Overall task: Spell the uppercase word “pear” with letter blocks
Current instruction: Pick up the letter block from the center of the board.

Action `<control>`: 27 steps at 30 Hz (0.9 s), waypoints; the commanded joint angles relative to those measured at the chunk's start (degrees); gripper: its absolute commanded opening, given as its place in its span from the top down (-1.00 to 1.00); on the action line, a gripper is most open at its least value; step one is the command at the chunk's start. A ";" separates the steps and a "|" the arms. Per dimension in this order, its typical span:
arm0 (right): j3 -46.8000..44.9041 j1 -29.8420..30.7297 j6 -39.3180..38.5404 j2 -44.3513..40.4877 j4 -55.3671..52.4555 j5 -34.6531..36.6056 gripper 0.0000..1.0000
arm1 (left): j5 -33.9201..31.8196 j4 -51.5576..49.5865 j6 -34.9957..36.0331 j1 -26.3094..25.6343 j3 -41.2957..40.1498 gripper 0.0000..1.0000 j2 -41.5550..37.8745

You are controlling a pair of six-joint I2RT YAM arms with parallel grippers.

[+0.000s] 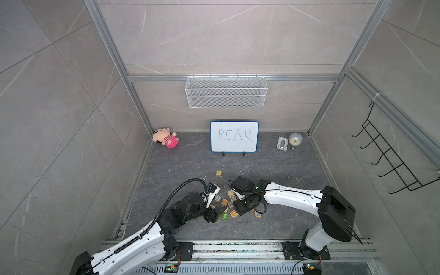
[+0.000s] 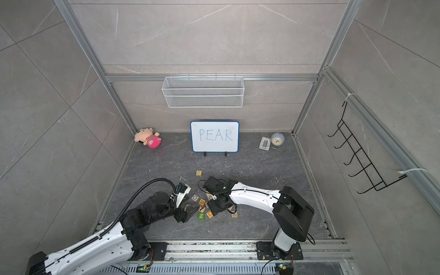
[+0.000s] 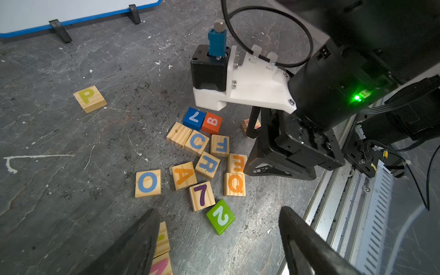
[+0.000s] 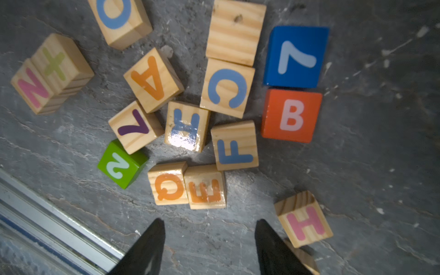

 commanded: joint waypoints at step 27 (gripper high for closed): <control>2.53 2.45 -2.41 6.74 0.73 3.20 -0.25 | 1.15 2.21 1.47 -0.26 1.73 -0.63 4.78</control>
